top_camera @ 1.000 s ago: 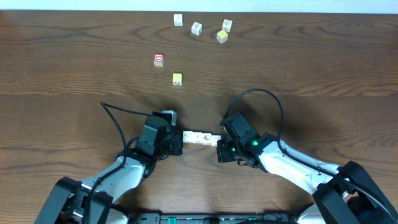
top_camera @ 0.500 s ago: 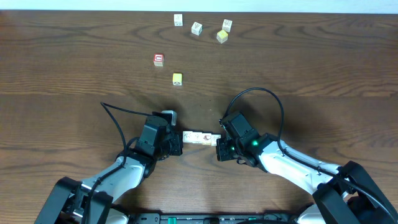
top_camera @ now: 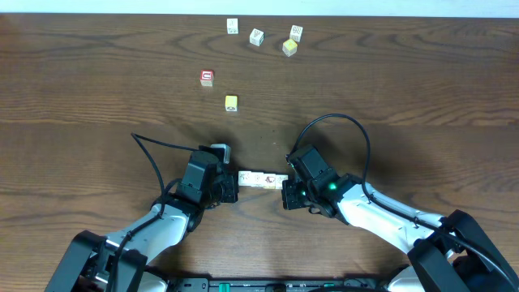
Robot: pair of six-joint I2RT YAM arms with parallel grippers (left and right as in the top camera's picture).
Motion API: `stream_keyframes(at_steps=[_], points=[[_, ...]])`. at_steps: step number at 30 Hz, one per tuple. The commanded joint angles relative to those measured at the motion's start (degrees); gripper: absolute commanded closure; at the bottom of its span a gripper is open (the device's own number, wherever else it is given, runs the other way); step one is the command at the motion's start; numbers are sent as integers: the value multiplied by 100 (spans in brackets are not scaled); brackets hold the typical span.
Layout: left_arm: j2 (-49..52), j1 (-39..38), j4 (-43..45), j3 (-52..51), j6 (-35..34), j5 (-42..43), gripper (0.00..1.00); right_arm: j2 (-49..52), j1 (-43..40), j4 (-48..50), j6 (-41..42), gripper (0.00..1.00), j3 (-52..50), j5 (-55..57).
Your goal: Lift 4 blocks
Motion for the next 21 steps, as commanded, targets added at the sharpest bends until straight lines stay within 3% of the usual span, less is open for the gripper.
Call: stream_keyframes(at_steps=[1,11,21], points=[[4,-11,11,13,55,66,93,-35,28,-122,-55,99,42,13],[4,-11,9,13,57,66,93,-37,28,-452,448,99,44,581],[4,-11,9,13,57,66,93,-37,-146,-289,393,99,55,960]])
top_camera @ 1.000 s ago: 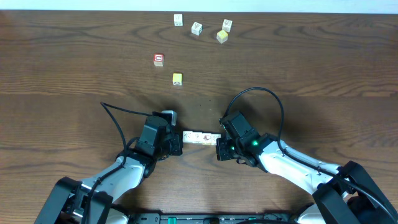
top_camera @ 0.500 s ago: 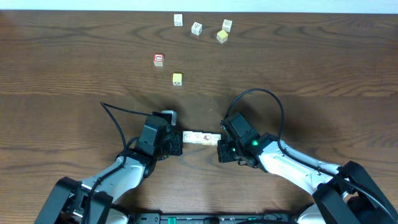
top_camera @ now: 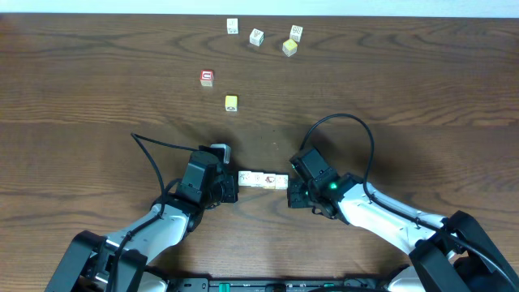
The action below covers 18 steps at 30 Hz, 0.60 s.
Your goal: Lift 4 blocks
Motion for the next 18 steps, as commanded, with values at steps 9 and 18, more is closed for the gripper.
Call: stream_keyframes(at_steps=[9,18], points=[[4,-11,13,13,57,66,93,-4,-120,564,-114,99,28,50],[4,-11,13,13,57,66,93,-2,-120,713,-155,99,28,-133]])
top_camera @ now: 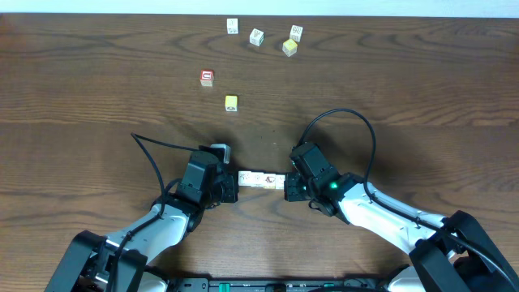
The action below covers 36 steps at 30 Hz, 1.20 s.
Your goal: Lift 4 blocks
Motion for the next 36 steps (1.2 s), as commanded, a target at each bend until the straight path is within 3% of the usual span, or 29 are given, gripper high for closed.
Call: stream_keyframes(at_steps=[1,17,36], points=[[4,-11,11,13,55,66,93,-2,-105,136,-142,99,28,-232],[4,-11,13,13,59,92,93,-2,-98,280,-177,99,26,-417],[4,-11,170,13,293,715,93,-2,-98,673,-175,99,24,-868]])
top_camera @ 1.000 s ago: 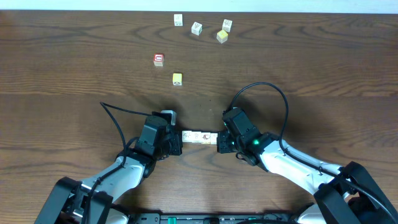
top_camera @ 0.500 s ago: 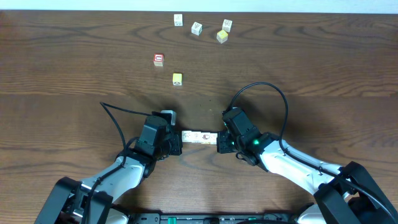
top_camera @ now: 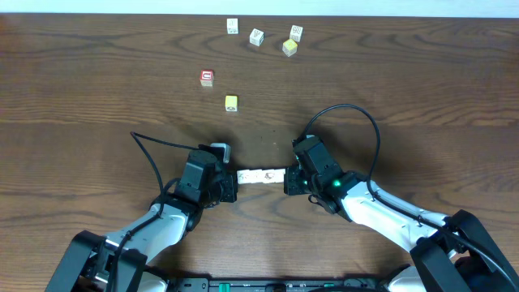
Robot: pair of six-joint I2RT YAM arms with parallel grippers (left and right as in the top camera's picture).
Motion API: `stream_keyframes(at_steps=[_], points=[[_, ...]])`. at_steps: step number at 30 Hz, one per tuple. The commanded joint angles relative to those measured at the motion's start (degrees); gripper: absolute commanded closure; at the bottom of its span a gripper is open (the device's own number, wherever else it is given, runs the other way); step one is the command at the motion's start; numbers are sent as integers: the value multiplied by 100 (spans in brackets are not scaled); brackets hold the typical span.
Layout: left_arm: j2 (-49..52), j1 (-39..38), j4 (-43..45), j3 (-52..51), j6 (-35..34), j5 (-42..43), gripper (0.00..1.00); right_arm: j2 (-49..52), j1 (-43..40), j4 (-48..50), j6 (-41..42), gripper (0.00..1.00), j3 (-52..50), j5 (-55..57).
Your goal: Lift 4 blocks
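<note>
A short row of pale blocks (top_camera: 261,175) lies end to end near the table's front, between my two arms. My left gripper (top_camera: 233,185) presses against the row's left end. My right gripper (top_camera: 289,180) presses against its right end. Both sets of fingers look closed together, with no gap showing. From overhead I cannot tell whether the row touches the wood or hangs just above it.
Loose blocks lie farther back: a red one (top_camera: 207,77), a yellow one (top_camera: 231,102), and a cluster of three white ones (top_camera: 256,36) and a yellow one (top_camera: 289,47) at the far edge. Black cables loop beside each arm.
The block row and my right gripper have shifted slightly toward the far side in the image. My left gripper stays at the row's left end.
The row lay between both grippers, the right one low at its right end. The right gripper then stood a little off to the right, then back against the end. Now the row sits slightly higher in the image, still clamped between both.
</note>
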Motion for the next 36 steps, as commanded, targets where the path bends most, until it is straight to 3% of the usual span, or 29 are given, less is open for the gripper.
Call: stream_keyframes(at_steps=[1,36], points=[[4,-70,122,13,118,625,93,-2,59,144,-44,99,35,-671],[-256,-70,199,22,68,876,93,-2,63,525,-48,99,31,-1266]])
